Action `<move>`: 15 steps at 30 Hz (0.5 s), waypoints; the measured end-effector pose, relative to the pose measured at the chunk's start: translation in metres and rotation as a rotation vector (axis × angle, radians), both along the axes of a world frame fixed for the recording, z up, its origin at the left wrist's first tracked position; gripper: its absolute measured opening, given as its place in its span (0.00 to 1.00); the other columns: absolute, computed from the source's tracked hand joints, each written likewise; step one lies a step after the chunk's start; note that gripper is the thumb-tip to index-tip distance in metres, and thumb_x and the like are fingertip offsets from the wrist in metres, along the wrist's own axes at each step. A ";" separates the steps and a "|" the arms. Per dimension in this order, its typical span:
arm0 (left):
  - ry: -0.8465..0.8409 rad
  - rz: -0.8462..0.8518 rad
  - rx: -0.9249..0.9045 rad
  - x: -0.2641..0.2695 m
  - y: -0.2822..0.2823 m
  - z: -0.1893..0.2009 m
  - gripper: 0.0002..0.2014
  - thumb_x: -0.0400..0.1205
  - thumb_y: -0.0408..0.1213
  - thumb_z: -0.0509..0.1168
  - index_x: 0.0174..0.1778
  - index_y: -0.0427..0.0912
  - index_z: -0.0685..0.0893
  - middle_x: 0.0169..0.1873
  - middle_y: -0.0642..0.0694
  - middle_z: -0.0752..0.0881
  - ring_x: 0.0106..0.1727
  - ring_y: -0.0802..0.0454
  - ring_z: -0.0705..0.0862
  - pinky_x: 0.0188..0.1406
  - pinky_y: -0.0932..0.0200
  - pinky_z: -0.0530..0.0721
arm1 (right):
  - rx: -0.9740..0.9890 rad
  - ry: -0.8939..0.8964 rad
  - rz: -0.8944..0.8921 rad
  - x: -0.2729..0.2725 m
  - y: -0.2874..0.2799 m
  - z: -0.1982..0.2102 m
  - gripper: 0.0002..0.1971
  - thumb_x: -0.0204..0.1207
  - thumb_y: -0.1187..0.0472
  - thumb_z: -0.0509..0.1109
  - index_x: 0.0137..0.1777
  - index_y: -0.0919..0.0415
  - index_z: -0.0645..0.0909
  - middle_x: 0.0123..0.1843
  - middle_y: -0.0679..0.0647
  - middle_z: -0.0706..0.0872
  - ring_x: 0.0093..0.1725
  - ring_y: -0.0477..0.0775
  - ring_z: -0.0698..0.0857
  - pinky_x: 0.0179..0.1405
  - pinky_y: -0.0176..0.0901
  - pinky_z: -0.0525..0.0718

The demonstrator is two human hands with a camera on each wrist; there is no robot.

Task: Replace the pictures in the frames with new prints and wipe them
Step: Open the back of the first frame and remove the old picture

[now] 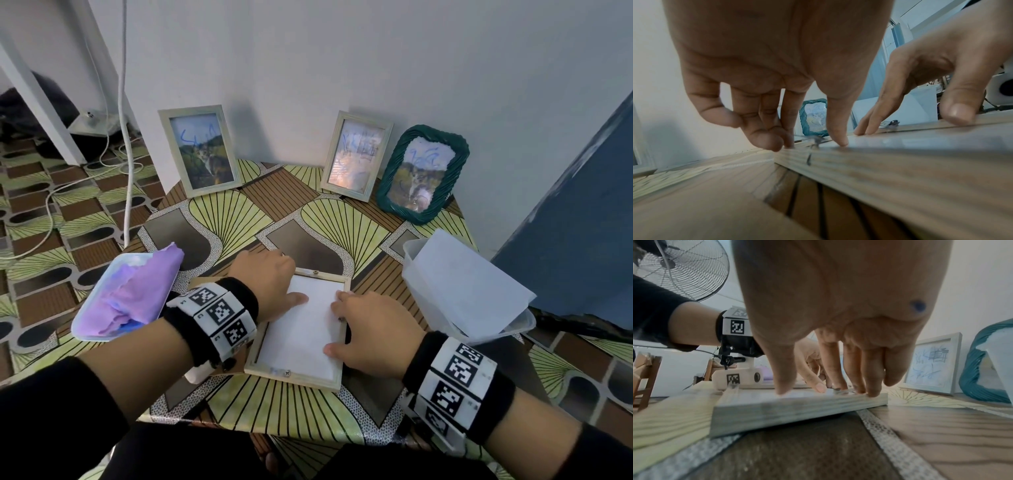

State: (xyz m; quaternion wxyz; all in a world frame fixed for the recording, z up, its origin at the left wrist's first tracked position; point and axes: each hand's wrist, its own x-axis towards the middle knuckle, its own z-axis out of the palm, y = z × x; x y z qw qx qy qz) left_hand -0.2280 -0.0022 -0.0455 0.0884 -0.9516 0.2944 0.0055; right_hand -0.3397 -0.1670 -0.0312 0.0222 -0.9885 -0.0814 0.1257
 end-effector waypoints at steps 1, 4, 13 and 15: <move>0.009 0.002 -0.002 0.000 0.001 0.000 0.22 0.79 0.67 0.58 0.45 0.50 0.69 0.53 0.50 0.80 0.56 0.48 0.80 0.47 0.51 0.71 | -0.004 -0.008 0.003 0.000 0.001 0.001 0.25 0.73 0.36 0.67 0.56 0.57 0.80 0.63 0.52 0.81 0.56 0.58 0.82 0.44 0.46 0.74; 0.008 0.001 0.001 0.001 0.001 -0.001 0.22 0.79 0.68 0.58 0.46 0.50 0.68 0.55 0.49 0.81 0.57 0.48 0.80 0.47 0.51 0.70 | -0.013 -0.028 0.007 -0.001 0.004 -0.002 0.30 0.72 0.29 0.62 0.54 0.56 0.80 0.57 0.52 0.81 0.56 0.57 0.83 0.41 0.46 0.72; 0.077 0.034 -0.052 0.006 0.004 -0.001 0.24 0.76 0.69 0.61 0.48 0.50 0.73 0.52 0.51 0.81 0.54 0.50 0.79 0.49 0.51 0.73 | -0.027 0.002 0.008 0.001 0.006 -0.009 0.39 0.68 0.25 0.64 0.64 0.59 0.80 0.75 0.58 0.76 0.69 0.58 0.79 0.60 0.51 0.79; 0.094 0.056 -0.060 0.007 0.004 0.001 0.25 0.76 0.70 0.62 0.51 0.50 0.76 0.52 0.52 0.82 0.54 0.50 0.79 0.50 0.51 0.74 | -0.019 0.011 0.008 0.000 0.005 -0.009 0.42 0.69 0.25 0.64 0.69 0.60 0.78 0.81 0.60 0.70 0.75 0.59 0.75 0.65 0.52 0.77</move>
